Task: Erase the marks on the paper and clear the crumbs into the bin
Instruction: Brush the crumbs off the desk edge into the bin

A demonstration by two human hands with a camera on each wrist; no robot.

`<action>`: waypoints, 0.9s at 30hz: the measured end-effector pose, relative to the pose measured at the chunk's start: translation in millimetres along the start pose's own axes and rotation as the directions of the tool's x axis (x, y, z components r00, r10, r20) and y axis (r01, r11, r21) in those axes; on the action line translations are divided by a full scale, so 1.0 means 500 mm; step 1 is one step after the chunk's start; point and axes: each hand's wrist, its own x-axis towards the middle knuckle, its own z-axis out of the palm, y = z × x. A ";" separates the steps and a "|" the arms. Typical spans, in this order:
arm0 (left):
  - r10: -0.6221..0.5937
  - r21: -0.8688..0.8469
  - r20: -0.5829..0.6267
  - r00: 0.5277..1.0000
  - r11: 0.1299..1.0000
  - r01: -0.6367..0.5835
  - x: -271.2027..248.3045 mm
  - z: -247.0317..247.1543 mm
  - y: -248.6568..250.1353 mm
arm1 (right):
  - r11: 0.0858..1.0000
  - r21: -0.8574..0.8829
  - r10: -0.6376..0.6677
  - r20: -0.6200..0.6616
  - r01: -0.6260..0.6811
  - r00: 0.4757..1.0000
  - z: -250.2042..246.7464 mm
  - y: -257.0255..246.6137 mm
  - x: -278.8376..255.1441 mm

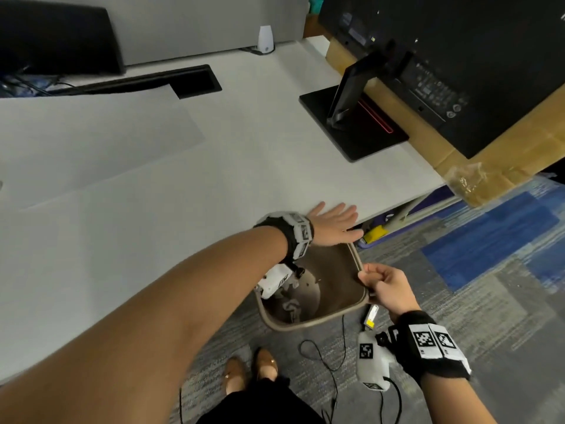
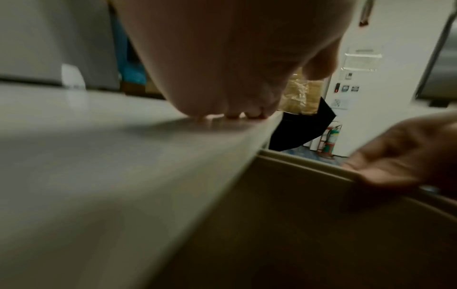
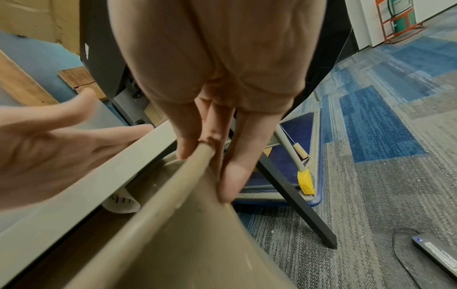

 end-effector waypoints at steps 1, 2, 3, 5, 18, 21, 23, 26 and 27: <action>0.028 0.013 0.026 0.999 1.000 -0.029 -0.015 0.014 0.006 | 1.000 0.005 0.000 0.000 0.000 1.000 -0.003 0.002 -0.001; 0.057 0.012 0.066 0.996 0.998 -0.058 -0.034 0.032 0.011 | 1.000 0.007 -0.001 0.002 0.001 1.000 -0.006 0.005 -0.002; 0.089 -0.014 0.106 0.990 0.996 -0.088 -0.052 0.051 0.011 | 1.000 0.003 0.000 0.005 0.000 1.000 -0.009 0.012 0.000; 0.129 -0.214 0.076 0.989 0.971 -0.110 -0.095 0.075 0.010 | 1.000 -0.010 0.008 0.018 -0.007 1.000 -0.013 0.024 0.003; 0.042 -0.200 -0.083 0.996 0.978 -0.058 -0.069 0.079 0.015 | 0.998 -0.044 0.054 0.066 -0.052 0.996 0.004 0.040 0.027; -0.094 -0.465 -0.251 0.963 0.884 -0.035 -0.095 0.046 0.011 | 0.998 -0.041 0.052 0.065 -0.049 0.997 0.006 0.036 0.030; -0.275 -0.401 -0.332 0.902 0.907 0.129 -0.086 0.012 -0.034 | 0.998 -0.034 0.045 0.065 -0.043 0.997 0.008 0.034 0.033; -0.410 -0.261 -0.267 0.872 0.902 0.344 -0.064 0.017 -0.082 | 0.999 -0.034 0.034 0.061 -0.032 0.998 0.012 0.028 0.040; -0.373 -0.223 -0.249 0.894 0.920 0.322 -0.060 0.030 -0.076 | 0.999 -0.038 0.028 0.062 -0.025 0.998 0.012 0.025 0.042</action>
